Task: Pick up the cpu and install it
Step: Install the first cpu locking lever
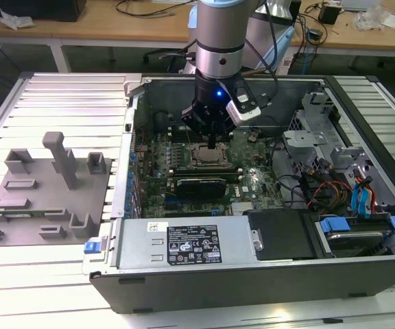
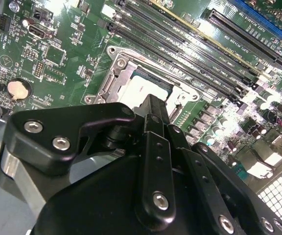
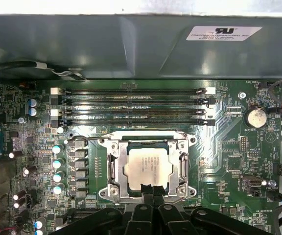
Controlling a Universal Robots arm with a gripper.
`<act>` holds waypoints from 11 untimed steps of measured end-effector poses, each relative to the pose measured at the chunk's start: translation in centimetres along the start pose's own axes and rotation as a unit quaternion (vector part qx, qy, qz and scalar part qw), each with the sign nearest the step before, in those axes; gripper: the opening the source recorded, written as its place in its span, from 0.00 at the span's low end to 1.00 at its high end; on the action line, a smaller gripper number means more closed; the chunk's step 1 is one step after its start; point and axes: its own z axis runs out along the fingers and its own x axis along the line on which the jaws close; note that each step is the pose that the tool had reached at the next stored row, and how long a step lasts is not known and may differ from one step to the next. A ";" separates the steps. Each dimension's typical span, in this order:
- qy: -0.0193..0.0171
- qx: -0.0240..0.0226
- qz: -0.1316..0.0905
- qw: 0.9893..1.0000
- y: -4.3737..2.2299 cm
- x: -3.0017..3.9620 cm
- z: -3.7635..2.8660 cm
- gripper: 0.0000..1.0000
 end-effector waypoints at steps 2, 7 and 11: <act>0.000 0.000 0.000 1.000 0.00 0.00 0.00 0.11; 0.000 0.000 0.000 1.000 0.00 0.50 -0.02 0.11; 0.000 0.000 0.000 1.000 -0.01 0.84 -0.03 0.11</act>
